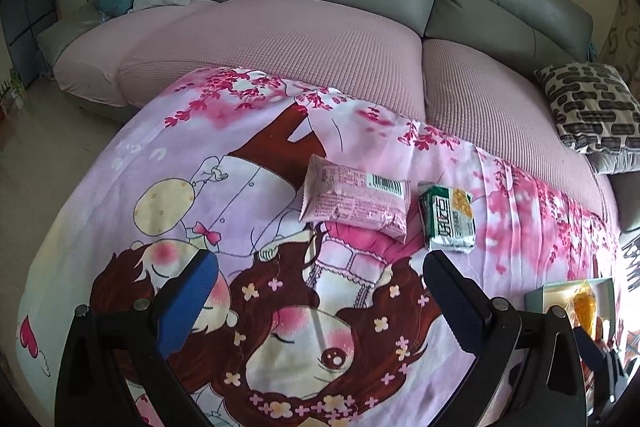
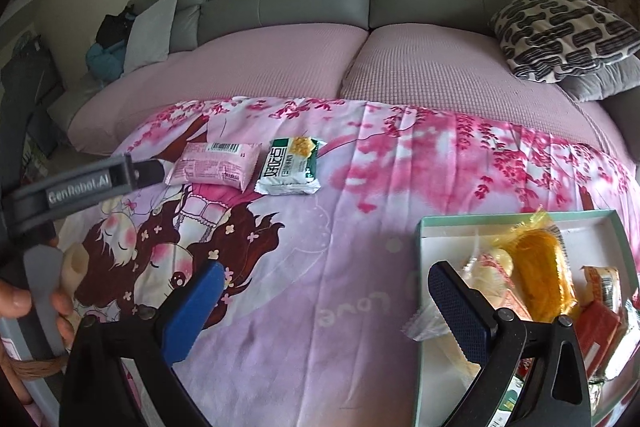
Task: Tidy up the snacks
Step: 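Move both tools back to the remaining snacks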
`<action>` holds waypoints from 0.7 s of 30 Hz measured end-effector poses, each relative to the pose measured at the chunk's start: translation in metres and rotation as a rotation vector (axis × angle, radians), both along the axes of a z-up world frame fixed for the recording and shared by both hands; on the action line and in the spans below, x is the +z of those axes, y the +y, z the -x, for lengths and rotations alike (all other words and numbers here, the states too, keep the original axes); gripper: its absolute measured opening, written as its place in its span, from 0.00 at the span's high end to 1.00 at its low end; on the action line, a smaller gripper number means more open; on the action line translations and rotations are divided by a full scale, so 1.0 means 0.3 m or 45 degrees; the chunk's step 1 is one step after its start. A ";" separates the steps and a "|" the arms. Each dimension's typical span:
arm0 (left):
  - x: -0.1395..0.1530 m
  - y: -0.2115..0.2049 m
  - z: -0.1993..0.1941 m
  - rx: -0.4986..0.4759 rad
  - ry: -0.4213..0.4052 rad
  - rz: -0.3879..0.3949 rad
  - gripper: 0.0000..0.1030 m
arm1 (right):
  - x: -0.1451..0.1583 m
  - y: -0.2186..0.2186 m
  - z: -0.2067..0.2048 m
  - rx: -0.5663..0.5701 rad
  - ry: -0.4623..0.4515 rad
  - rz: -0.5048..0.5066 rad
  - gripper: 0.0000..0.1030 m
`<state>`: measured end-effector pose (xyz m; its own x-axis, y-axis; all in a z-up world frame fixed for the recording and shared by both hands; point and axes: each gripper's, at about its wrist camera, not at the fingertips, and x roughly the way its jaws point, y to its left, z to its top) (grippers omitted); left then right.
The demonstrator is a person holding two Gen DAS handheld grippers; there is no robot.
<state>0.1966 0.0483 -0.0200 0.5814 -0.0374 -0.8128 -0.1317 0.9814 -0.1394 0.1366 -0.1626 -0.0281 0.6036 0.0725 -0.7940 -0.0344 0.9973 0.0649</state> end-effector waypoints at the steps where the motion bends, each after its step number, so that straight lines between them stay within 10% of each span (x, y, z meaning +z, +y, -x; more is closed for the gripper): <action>1: 0.001 0.005 -0.006 0.002 -0.004 0.004 0.01 | -0.003 0.007 -0.005 0.001 -0.002 0.006 0.00; 14: -0.072 -0.006 -0.207 -0.086 0.001 0.126 0.01 | -0.076 0.083 -0.250 0.057 0.005 0.077 0.01; 21: -0.165 -0.070 -0.304 -0.162 0.096 -0.005 0.01 | -0.182 0.109 -0.398 0.068 0.084 0.039 0.02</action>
